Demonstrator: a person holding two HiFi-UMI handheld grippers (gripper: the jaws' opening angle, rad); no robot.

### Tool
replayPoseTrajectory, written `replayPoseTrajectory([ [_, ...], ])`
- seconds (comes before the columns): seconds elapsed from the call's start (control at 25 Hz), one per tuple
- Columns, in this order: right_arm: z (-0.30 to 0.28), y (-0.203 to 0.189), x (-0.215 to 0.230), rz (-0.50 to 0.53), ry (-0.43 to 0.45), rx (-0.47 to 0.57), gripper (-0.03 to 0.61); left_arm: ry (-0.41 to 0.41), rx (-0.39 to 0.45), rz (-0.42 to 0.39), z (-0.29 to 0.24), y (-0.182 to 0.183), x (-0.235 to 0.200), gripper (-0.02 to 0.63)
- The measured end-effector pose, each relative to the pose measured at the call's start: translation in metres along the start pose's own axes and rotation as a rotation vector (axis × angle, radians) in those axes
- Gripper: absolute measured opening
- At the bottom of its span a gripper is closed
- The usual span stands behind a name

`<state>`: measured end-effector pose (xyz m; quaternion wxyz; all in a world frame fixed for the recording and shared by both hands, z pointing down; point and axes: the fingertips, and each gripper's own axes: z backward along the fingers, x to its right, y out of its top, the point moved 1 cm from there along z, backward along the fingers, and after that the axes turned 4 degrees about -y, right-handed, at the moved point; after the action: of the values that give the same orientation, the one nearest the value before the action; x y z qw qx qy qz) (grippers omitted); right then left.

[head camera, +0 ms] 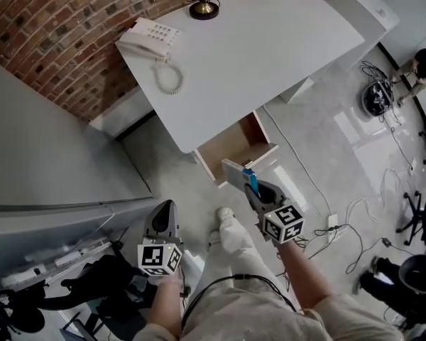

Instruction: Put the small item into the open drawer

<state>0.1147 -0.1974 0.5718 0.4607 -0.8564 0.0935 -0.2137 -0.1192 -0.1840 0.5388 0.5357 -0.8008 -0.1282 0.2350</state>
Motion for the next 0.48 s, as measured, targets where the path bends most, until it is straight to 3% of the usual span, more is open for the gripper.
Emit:
replayPoseTrajectory([
  [0.48,-0.058,-0.022,0.018,0.048,0.035,-0.066,0.074,0.027,-0.009,0.028,-0.037,-0.021,-0.011,0.005],
])
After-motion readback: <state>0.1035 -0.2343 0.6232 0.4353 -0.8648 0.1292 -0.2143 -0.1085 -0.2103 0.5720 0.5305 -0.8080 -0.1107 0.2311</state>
